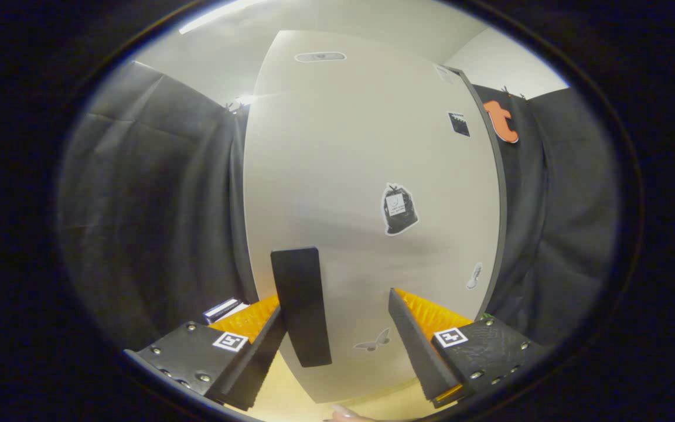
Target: Open the shoe cabinet door, grab the shoes and put them into the shoe cabinet, then close the shoe cabinet door.
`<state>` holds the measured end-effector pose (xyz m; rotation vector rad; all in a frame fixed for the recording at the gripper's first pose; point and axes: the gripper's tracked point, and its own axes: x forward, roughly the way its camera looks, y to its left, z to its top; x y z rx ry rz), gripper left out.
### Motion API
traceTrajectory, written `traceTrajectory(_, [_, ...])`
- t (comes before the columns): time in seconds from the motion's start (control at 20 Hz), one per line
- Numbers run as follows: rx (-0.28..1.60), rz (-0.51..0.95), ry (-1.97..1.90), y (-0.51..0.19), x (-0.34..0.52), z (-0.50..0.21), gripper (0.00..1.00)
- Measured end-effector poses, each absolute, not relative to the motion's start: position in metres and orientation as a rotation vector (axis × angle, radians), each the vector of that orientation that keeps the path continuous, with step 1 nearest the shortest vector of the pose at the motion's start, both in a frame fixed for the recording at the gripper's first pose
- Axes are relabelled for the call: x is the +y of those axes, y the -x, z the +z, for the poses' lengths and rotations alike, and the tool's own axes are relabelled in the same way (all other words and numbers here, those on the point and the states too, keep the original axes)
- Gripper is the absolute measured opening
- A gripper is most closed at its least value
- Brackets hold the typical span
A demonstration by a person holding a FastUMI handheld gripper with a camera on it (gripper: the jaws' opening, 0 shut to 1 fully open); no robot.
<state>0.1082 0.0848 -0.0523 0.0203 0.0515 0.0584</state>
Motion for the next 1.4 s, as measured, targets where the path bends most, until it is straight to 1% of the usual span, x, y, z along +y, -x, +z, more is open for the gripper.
traceTrajectory(0.25, [0.033,0.032,-0.012,-0.143,0.102,-0.055,0.99])
traceTrajectory(0.75, [0.009,0.003,-0.008,-0.189,0.114,-0.055,0.99])
traceTrajectory(1.1, [0.008,-0.035,0.021,-0.205,0.114,-0.056,0.99])
traceTrajectory(1.4, [0.005,-0.036,0.02,-0.207,0.115,-0.057,1.0])
